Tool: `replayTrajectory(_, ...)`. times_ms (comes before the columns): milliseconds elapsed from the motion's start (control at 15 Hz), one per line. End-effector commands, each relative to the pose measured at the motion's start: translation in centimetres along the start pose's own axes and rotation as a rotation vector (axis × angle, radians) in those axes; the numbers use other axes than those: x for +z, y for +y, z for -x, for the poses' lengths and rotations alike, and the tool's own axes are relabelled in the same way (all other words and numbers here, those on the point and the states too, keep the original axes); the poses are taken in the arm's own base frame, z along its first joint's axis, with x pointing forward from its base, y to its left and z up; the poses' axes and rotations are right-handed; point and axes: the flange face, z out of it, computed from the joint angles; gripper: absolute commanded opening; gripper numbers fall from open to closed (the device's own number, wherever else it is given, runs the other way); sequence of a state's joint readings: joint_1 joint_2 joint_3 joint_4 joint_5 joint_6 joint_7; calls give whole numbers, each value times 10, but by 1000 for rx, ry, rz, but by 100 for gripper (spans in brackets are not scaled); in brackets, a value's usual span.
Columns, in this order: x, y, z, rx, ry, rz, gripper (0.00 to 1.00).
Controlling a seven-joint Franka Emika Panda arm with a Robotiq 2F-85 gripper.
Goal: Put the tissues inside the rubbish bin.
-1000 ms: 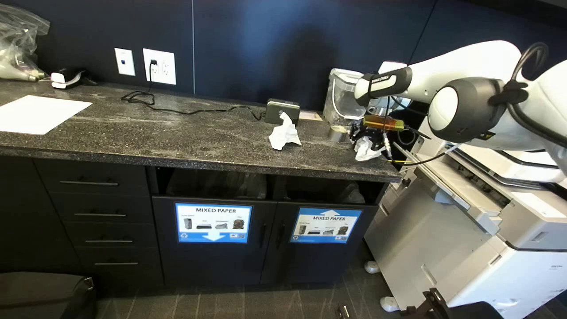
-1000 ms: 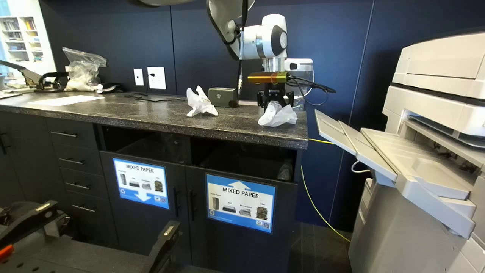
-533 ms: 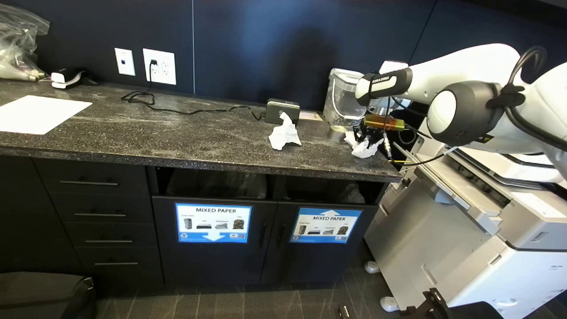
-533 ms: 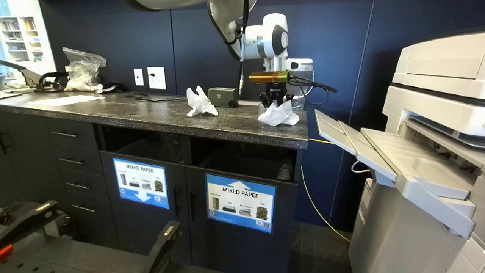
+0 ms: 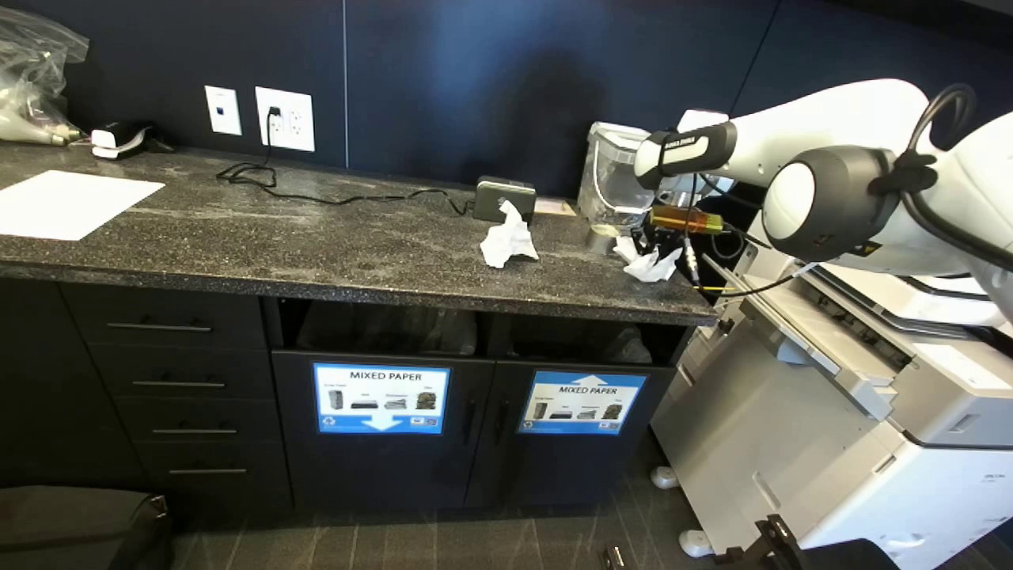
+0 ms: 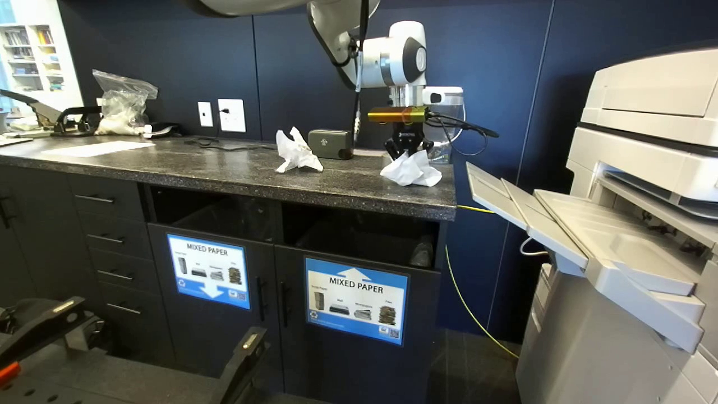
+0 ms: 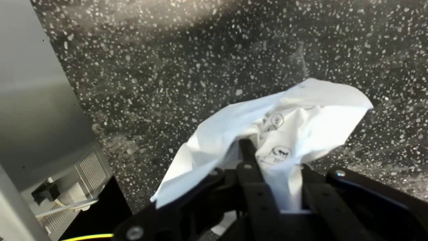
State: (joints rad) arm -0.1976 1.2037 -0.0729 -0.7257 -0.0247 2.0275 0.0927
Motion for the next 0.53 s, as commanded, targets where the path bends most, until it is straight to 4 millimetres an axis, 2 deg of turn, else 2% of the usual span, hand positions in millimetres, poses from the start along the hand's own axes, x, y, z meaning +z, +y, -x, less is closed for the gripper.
replayTrajectory(0,0,-9,4,-32,-42,-25,16)
replayTrajectory(467,-11,-36,24,-173,-122,-98,15)
